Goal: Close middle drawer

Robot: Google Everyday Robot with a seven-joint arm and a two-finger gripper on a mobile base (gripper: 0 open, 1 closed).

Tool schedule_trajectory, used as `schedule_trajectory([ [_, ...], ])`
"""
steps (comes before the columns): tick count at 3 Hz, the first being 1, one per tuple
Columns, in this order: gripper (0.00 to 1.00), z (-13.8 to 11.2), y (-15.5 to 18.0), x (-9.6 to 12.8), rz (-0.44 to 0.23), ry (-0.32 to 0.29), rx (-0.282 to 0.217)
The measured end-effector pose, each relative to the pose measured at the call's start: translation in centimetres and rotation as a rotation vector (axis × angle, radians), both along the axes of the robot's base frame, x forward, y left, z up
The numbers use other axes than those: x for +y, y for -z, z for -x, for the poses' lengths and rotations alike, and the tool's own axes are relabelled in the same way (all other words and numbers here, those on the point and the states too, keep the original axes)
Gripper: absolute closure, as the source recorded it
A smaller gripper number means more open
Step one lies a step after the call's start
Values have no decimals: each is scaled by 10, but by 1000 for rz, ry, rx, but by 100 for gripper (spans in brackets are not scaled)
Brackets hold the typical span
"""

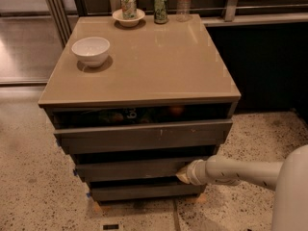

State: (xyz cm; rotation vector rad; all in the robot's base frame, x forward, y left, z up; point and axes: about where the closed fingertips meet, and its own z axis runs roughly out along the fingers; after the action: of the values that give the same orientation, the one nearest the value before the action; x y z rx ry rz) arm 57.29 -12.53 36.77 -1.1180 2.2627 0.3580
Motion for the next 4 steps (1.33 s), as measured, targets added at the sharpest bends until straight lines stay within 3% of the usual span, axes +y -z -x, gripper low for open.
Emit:
schedule_trajectory([
  [3, 100, -2, -8, -31, 36, -37, -29],
  [4, 100, 10, -9, -34, 43, -86, -17],
])
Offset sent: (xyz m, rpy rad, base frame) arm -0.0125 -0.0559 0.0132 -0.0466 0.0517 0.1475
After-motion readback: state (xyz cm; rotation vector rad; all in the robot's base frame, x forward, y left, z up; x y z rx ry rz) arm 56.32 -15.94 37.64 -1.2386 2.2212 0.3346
